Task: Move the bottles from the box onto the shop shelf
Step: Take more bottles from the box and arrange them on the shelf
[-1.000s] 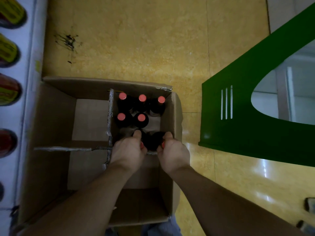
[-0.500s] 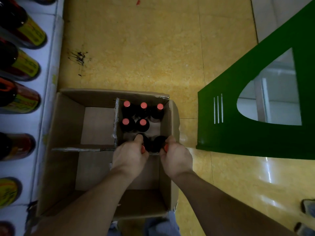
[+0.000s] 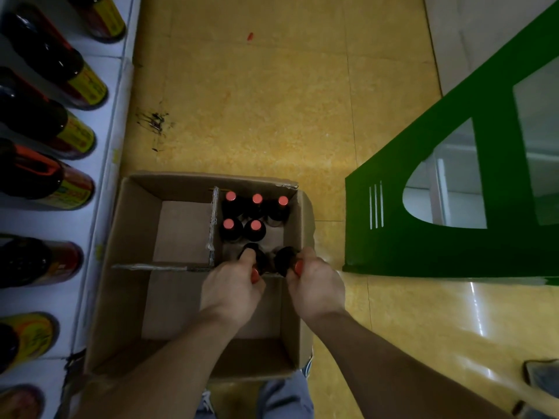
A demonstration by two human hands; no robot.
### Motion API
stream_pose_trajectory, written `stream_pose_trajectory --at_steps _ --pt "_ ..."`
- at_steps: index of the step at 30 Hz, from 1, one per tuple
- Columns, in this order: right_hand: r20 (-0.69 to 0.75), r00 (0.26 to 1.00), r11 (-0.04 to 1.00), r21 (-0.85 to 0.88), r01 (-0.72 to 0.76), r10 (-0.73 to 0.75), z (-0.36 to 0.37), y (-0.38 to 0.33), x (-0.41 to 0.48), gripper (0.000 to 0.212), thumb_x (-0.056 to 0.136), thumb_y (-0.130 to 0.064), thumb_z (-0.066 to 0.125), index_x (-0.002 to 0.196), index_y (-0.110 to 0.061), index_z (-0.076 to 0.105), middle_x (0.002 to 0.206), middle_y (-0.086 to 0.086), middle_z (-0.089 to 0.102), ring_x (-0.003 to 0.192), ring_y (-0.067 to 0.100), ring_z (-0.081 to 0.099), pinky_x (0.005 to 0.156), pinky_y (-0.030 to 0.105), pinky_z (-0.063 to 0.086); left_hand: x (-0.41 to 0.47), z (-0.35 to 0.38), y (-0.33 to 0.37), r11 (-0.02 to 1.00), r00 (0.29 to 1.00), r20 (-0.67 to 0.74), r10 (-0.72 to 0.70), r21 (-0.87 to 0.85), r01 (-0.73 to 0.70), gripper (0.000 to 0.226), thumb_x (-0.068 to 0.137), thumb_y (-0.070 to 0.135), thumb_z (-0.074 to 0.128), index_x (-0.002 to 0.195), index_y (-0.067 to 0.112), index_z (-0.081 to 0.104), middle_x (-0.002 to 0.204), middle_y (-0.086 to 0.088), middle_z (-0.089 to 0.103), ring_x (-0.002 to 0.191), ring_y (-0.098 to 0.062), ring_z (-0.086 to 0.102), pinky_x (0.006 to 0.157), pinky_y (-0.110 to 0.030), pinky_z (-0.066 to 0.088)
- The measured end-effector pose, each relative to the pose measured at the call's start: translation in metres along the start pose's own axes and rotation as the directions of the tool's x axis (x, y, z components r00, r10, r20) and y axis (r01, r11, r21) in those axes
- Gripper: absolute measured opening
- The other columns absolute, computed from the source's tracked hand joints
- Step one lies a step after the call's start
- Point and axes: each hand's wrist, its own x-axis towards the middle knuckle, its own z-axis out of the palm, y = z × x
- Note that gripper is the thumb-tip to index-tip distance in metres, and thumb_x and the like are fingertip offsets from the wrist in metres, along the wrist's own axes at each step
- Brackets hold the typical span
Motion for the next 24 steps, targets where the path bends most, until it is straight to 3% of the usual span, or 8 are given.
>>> stream_pose_trajectory --at_steps 9,13,19,24 --pt "-0.017 1.000 1.000 0.028 -0.003 0.003 -0.031 -0.011 -0.013 0.026 0.100 -0.034 0.058 0.123 -0.023 0.051 0.104 0.003 0.071 0.095 0.025 0.070 0.077 0.039 0.058 -0.014 -0.027 0.014 0.999 0.999 -0.026 -0.027 -0.045 0.026 0.014 0.096 0.029 0.059 0.105 0.032 0.049 0.080 0.009 0.060 0.079 -0.011 0.061 0.068 -0.030 0.050" --pt "-0.016 1.000 0.999 0.034 0.009 -0.009 -0.046 -0.017 -0.019 0.022 0.100 -0.034 0.058 0.118 -0.023 0.051 0.104 0.001 0.070 0.094 0.023 0.069 0.076 0.038 0.058 -0.019 -0.041 0.019 0.997 0.999 -0.029 -0.042 -0.073 0.040 0.021 0.096 0.034 0.063 0.100 0.039 0.043 0.076 0.014 0.055 0.074 -0.002 0.052 0.064 -0.019 0.037" --pt "-0.016 1.000 0.999 0.033 0.017 -0.017 -0.073 -0.027 -0.035 0.019 0.100 -0.034 0.059 0.114 -0.025 0.049 0.102 -0.001 0.068 0.091 0.022 0.068 0.076 0.039 0.058 -0.032 -0.067 0.031 0.995 0.996 -0.046 -0.082 -0.053 0.080 0.026 0.094 0.034 0.065 0.094 0.038 0.040 0.070 0.017 0.049 0.066 0.001 0.046 0.056 -0.017 0.030" --pt "-0.017 1.000 0.998 0.058 0.024 -0.023 -0.099 -0.037 -0.055 0.017 0.100 -0.034 0.059 0.111 -0.027 0.048 0.099 -0.002 0.068 0.088 0.021 0.068 0.073 0.037 0.058 -0.053 -0.092 0.041 0.989 0.991 -0.045 -0.129 -0.083 0.125 0.024 0.095 0.035 0.065 0.094 0.037 0.041 0.069 0.019 0.047 0.068 -0.001 0.047 0.059 -0.019 0.033"
